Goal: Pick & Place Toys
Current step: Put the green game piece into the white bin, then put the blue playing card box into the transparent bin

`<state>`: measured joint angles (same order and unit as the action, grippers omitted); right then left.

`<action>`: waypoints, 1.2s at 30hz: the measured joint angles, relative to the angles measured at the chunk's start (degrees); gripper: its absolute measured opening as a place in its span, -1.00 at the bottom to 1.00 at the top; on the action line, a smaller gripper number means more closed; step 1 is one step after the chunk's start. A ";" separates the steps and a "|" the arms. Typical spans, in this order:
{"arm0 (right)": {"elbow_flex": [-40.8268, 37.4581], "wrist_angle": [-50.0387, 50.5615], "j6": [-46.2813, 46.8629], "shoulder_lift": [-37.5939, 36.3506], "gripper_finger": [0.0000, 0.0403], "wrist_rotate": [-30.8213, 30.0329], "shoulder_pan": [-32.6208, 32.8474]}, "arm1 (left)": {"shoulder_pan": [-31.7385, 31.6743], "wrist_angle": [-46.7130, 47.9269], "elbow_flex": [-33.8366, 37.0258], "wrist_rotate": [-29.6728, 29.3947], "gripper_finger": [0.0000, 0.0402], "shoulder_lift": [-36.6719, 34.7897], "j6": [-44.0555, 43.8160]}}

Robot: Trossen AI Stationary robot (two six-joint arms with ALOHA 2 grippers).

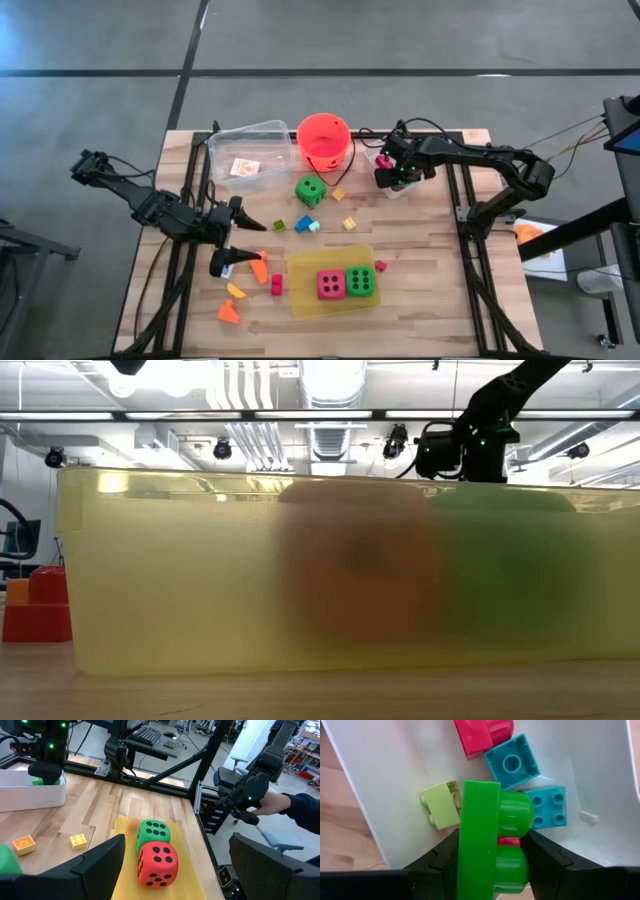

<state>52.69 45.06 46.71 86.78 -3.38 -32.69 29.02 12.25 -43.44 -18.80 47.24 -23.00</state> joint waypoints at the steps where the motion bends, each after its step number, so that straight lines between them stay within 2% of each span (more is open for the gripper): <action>1: 0.01 0.00 0.06 0.00 -0.20 -0.02 0.02 | 0.00 0.00 0.00 0.01 0.72 0.00 0.00; 4: 0.02 0.00 0.58 0.00 -0.17 -0.02 0.04 | 0.00 0.00 0.00 -0.01 0.72 -0.02 0.00; 12: 0.02 0.00 -0.67 0.00 0.36 -0.09 0.04 | 0.00 0.00 0.00 0.01 0.72 0.00 0.00; 19: 0.02 0.00 -1.28 0.00 0.61 -0.08 0.04 | 0.00 0.00 0.00 -0.01 0.72 0.00 0.00; 26: 0.02 0.00 -1.72 0.00 0.75 -0.13 0.03 | -0.02 0.00 0.00 -0.01 0.72 -0.02 0.00; 36: 2.94 2.99 -2.91 0.00 0.77 -3.08 0.00 | 0.00 0.02 0.00 -0.01 0.72 0.00 0.00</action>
<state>55.62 48.05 43.80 86.78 -6.46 -32.69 29.01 12.27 -43.44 -18.81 47.24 -23.00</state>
